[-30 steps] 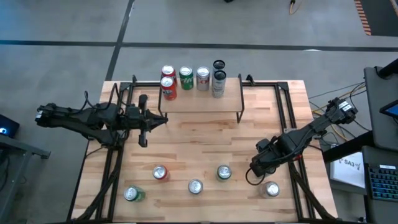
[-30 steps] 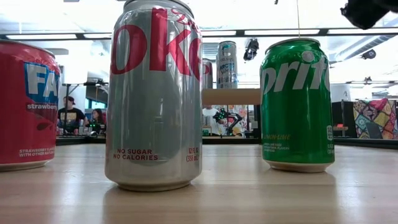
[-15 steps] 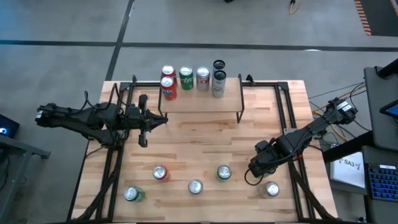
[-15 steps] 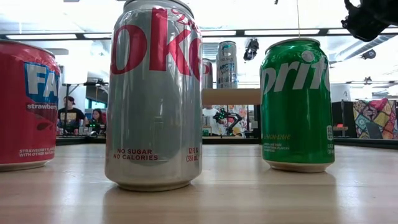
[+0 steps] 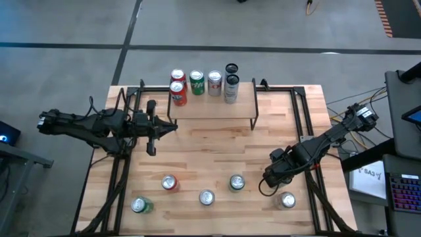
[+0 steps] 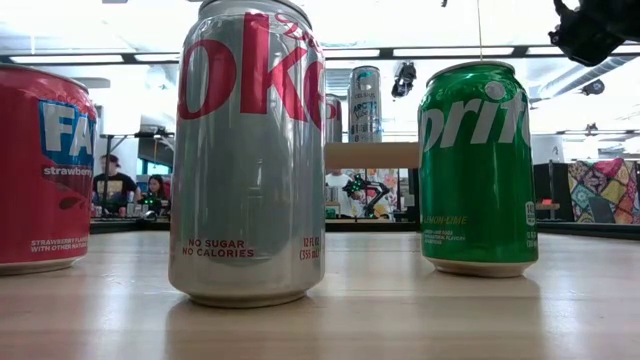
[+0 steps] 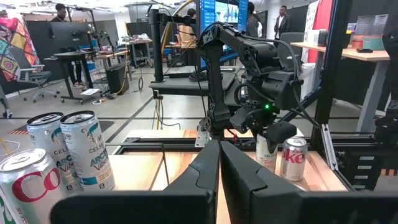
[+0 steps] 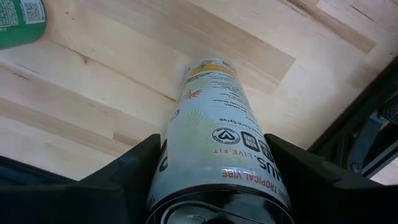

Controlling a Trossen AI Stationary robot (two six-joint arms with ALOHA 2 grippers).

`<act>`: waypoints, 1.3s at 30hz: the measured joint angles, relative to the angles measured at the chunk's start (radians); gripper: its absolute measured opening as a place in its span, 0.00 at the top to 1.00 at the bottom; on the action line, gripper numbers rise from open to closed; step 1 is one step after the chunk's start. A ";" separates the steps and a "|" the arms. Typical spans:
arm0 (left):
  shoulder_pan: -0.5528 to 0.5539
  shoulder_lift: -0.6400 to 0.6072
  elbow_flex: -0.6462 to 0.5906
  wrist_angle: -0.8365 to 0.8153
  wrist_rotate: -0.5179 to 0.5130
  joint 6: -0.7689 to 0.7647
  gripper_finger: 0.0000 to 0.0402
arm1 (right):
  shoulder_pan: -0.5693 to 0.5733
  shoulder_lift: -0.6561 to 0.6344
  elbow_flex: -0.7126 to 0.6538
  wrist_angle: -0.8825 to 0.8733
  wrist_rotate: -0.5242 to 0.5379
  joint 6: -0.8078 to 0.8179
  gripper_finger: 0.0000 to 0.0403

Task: Place canned beverage on shelf
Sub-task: Put the white-yellow soda can on the shelf

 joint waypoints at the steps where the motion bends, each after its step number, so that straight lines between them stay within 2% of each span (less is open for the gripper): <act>1: 0.000 0.000 0.000 0.000 0.000 0.000 1.00 | 0.000 0.000 0.001 -0.002 0.000 -0.002 0.40; 6: 0.000 0.000 0.000 0.000 0.000 0.000 1.00 | -0.007 0.001 0.057 -0.053 0.027 -0.028 0.40; 10: 0.000 0.020 0.000 0.003 0.000 -0.002 1.00 | -0.020 0.001 0.140 -0.158 0.104 -0.061 0.40; 16: 0.000 0.109 0.000 0.073 0.001 -0.010 1.00 | -0.039 0.001 0.288 -0.220 0.297 -0.149 0.40; 24: 0.000 0.246 0.000 0.188 0.032 0.051 0.97 | -0.058 0.001 0.402 -0.198 0.616 -0.410 0.40; 26: 0.000 0.283 0.000 0.220 0.035 0.064 0.94 | -0.071 0.001 0.405 -0.162 0.665 -0.500 0.40; 30: 0.000 0.350 0.000 0.278 0.034 0.094 0.84 | -0.111 0.001 0.395 -0.032 0.692 -0.698 0.40; 36: 0.000 0.462 0.004 0.382 -0.001 0.134 0.59 | -0.185 0.029 0.391 0.153 0.681 -0.916 0.40; 39: 0.001 0.520 0.023 0.410 -0.036 0.172 0.47 | -0.223 0.049 0.391 0.195 0.637 -0.987 0.40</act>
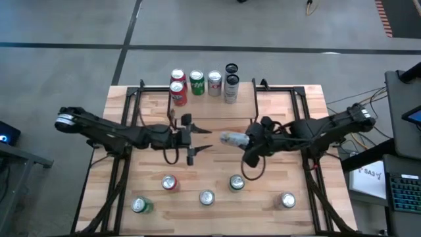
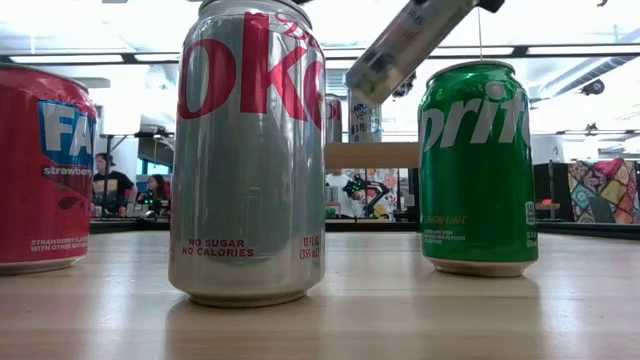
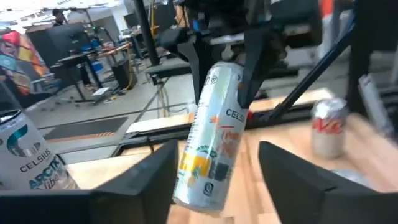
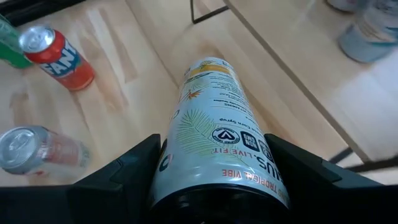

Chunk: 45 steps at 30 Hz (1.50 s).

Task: Place canned beverage on shelf
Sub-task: Put the white-yellow soda can on the shelf

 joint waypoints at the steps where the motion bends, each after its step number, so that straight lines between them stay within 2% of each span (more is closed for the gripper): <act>1: 0.001 0.022 0.009 0.000 -0.009 0.014 0.43 | -0.009 0.009 0.000 0.012 -0.008 -0.017 0.40; 4: 0.001 0.085 0.040 -0.004 -0.026 0.049 0.36 | -0.036 0.037 -0.001 0.035 -0.038 -0.048 0.40; 7: 0.003 0.143 0.075 -0.007 -0.040 0.072 0.32 | -0.053 0.060 -0.001 0.046 -0.073 -0.066 0.40; 20: 0.024 0.317 0.162 -0.065 -0.061 0.086 0.31 | -0.067 0.055 -0.002 0.070 -0.095 -0.078 0.39; 32: 0.028 0.355 0.177 -0.056 -0.070 0.066 0.32 | -0.092 0.056 0.000 0.107 -0.126 -0.102 0.39; 40: 0.031 0.355 0.177 -0.052 -0.070 0.042 0.39 | -0.095 0.056 0.000 0.116 -0.118 -0.113 0.39; 45: 0.034 0.356 0.176 -0.042 -0.076 -0.007 0.33 | -0.107 0.057 0.002 0.134 -0.113 -0.120 0.39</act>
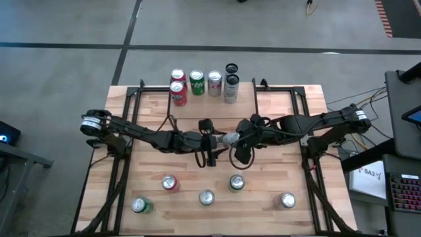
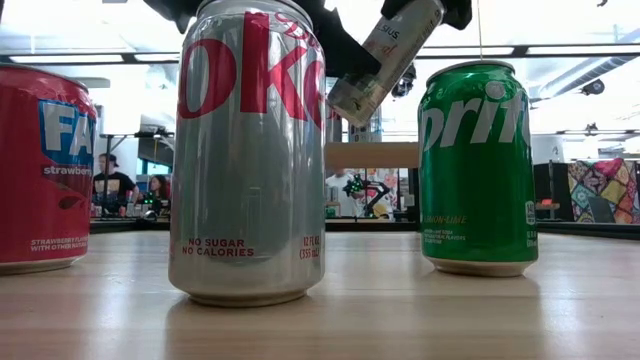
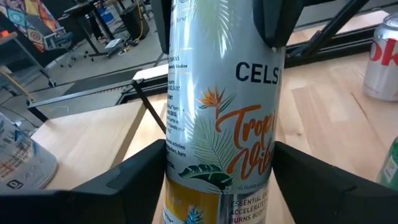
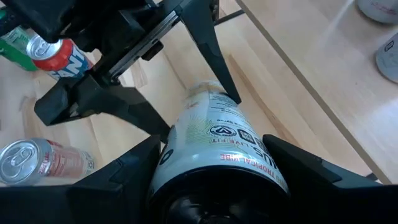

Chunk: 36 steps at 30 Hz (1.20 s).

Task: Place canned beverage on shelf
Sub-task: Put the white-yellow soda can on the shelf

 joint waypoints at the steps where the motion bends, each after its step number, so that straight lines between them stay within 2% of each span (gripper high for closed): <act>1: 0.000 0.000 0.000 0.002 -0.002 -0.004 0.31 | -0.002 0.001 0.000 0.003 0.000 -0.002 0.40; 6: 0.005 0.002 0.000 0.027 -0.003 -0.007 0.20 | -0.008 0.010 0.004 0.042 0.007 -0.013 0.40; 10: 0.006 0.002 0.000 0.035 -0.003 -0.002 0.18 | -0.008 0.017 0.004 0.079 -0.015 -0.024 0.40; 13: 0.006 0.002 0.000 0.029 -0.014 0.000 0.24 | -0.008 0.017 0.004 0.072 -0.020 -0.036 0.40; 18: 0.005 0.002 0.000 0.030 -0.061 0.018 0.43 | -0.009 0.016 0.004 0.081 -0.013 -0.109 0.33; 23: 0.006 0.003 -0.003 0.025 -0.075 0.025 0.43 | -0.008 -0.006 0.004 0.157 -0.015 -0.186 0.22; 26: 0.006 0.004 -0.004 0.034 -0.129 0.027 0.43 | -0.007 -0.030 0.004 0.191 -0.018 -0.226 0.18; 36: -0.007 -0.018 -0.031 0.171 -0.141 0.070 0.43 | 0.008 -0.160 0.000 0.256 -0.018 -0.384 0.17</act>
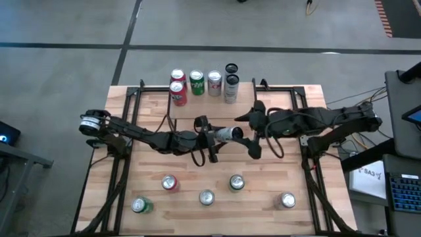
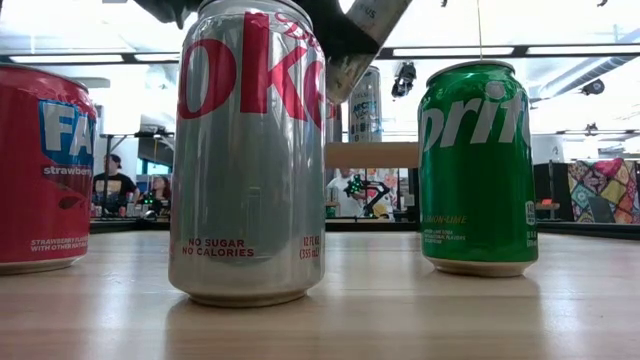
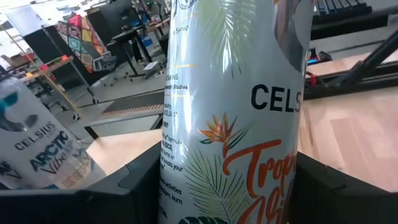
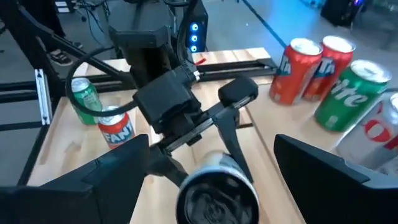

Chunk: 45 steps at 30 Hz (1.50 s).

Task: Place canned beverage on shelf
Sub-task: Put the white-yellow soda can on the shelf

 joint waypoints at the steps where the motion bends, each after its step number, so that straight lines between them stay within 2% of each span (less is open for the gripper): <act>1: -0.002 -0.003 -0.002 0.005 -0.001 0.002 0.43 | 0.000 -0.011 -0.003 0.002 0.000 -0.014 0.17; 7: -0.006 -0.049 -0.046 0.079 0.026 0.015 0.43 | 0.014 -0.087 -0.105 0.143 -0.001 -0.075 0.15; 15: -0.006 -0.162 -0.173 0.235 0.043 0.030 0.43 | 0.013 -0.185 -0.250 0.289 -0.001 -0.117 0.15; 20: -0.006 -0.230 -0.261 0.375 0.051 0.023 0.43 | 0.013 -0.221 -0.346 0.436 -0.001 -0.164 0.15; 24: -0.006 -0.264 -0.331 0.517 0.111 -0.001 0.43 | 0.013 -0.229 -0.421 0.567 -0.001 -0.231 0.15; 28: -0.006 -0.255 -0.385 0.670 0.132 -0.001 0.43 | 0.013 -0.206 -0.490 0.740 -0.001 -0.286 0.15; 33: -0.006 -0.216 -0.401 0.777 0.131 -0.002 0.43 | 0.013 -0.144 -0.528 0.917 -0.001 -0.349 0.15; 41: -0.006 -0.150 -0.385 0.827 0.128 -0.002 0.43 | 0.008 -0.017 -0.488 1.041 -0.001 -0.386 0.15; 45: -0.006 -0.143 -0.382 0.845 0.125 -0.002 0.43 | -0.010 0.036 -0.447 1.045 -0.001 -0.381 0.15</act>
